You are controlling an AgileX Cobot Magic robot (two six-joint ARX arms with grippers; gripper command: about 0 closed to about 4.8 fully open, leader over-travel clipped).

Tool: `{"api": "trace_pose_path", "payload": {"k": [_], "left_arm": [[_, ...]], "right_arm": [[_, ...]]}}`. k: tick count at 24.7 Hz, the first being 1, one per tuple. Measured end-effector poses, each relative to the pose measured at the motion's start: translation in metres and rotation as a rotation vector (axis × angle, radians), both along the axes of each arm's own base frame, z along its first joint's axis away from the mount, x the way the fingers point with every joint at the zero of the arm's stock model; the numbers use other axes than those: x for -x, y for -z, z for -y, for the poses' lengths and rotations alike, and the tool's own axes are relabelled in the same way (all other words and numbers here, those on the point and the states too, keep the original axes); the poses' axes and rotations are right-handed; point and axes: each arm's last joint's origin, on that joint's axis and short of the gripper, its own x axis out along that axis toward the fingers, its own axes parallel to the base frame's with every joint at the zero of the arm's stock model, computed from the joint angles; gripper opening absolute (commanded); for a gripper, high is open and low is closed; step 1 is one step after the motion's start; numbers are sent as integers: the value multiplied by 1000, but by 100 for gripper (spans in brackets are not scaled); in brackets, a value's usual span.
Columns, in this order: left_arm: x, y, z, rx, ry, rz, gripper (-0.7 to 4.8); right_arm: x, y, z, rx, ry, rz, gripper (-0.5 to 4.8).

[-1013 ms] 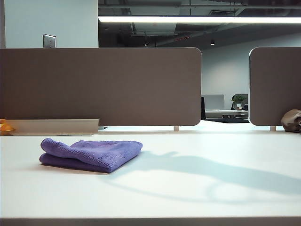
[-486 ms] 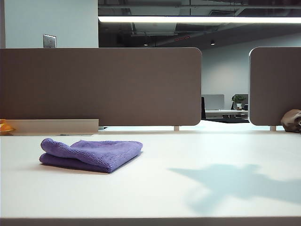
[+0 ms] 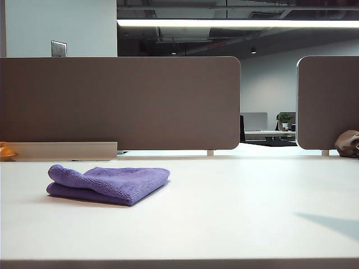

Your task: Fold the bottom of the cloth upward, then fold it vertically to form a square shape.

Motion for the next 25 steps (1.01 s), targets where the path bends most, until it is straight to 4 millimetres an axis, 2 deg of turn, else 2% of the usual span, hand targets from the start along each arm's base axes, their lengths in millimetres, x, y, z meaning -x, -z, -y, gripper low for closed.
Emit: {"api": "trace_pose_path", "payload": {"k": [2, 4, 9, 19, 22, 25], "left_arm": [[-12, 13, 2, 1, 0, 5, -6], [-26, 30, 5, 2, 3, 6, -6], [-38, 52, 8, 4, 3, -16, -6], [-45, 66, 9, 13, -1, -28, -6], [-49, 76, 10, -44, 12, -13, -6], [-52, 81, 11, -95, 25, 15, -6]], "right_arm": [[6, 14, 7, -1, 18, -1, -5], [11, 38, 12, 8, 30, -30, -5], [18, 64, 20, -15, 40, -60, -5], [24, 119, 27, -28, 45, -141, -5], [23, 153, 25, 22, 49, -192, -5], [23, 174, 25, 47, 51, -215, -5]]}}
